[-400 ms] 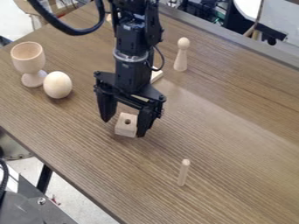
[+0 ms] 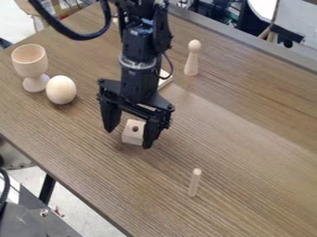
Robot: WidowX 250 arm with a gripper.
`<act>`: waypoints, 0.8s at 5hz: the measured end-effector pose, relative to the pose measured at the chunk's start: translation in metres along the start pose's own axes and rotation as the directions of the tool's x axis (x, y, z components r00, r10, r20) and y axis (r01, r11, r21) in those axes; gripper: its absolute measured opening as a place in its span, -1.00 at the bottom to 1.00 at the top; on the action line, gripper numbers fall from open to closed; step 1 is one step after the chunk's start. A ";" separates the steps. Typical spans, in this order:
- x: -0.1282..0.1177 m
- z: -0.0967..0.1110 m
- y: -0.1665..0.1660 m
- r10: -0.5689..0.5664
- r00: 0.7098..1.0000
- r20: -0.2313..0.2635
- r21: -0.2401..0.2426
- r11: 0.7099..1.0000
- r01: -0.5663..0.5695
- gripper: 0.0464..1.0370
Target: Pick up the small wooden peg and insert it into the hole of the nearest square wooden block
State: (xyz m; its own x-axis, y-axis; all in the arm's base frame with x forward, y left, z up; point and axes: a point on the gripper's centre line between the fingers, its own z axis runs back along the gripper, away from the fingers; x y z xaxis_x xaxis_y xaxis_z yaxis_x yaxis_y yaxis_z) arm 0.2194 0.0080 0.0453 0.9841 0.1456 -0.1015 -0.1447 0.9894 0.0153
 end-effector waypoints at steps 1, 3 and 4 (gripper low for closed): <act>-0.004 0.009 -0.012 -0.025 1.000 0.017 0.026 0.999 0.024 0.92; 0.002 0.014 -0.039 -0.061 0.996 0.071 0.023 0.998 0.059 0.92; 0.004 0.017 -0.053 -0.089 0.993 0.082 0.028 0.996 0.087 0.92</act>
State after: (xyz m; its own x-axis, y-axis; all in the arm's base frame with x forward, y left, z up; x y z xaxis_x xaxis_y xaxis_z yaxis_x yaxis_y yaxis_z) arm 0.2332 -0.0433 0.0614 0.9982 0.0566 -0.0207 -0.0558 0.9978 0.0347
